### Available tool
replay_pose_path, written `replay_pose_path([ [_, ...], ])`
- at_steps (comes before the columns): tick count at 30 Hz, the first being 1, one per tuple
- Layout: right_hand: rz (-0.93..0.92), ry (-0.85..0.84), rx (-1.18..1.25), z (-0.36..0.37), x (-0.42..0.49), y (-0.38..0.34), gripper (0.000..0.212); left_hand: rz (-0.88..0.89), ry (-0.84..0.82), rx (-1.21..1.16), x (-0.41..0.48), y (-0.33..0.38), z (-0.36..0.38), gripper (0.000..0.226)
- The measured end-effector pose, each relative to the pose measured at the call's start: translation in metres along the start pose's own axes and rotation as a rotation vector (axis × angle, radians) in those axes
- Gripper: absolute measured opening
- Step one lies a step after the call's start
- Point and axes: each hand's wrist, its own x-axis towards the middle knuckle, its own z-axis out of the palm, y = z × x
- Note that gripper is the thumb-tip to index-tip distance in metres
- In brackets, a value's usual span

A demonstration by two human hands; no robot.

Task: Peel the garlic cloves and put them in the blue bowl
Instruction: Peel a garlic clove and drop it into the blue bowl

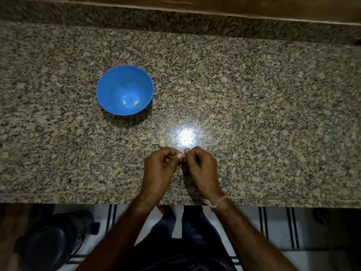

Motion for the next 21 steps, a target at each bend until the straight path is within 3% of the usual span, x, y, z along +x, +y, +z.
replay_pose_path([
  [15, 0.001, -0.019, -0.007, 0.002, 0.002, 0.002, 0.043, -0.146, 0.023, -0.144, 0.001, -0.001, 0.001, 0.01],
  [18, 0.116, -0.061, 0.137, 0.004, 0.002, 0.004, 0.043, -0.158, 0.039, -0.073, 0.002, -0.001, 0.005, 0.007],
  [21, 0.365, -0.085, 0.381, 0.008, 0.001, 0.001, 0.044, -0.142, 0.039, 0.031, 0.004, -0.001, 0.007, 0.003],
])
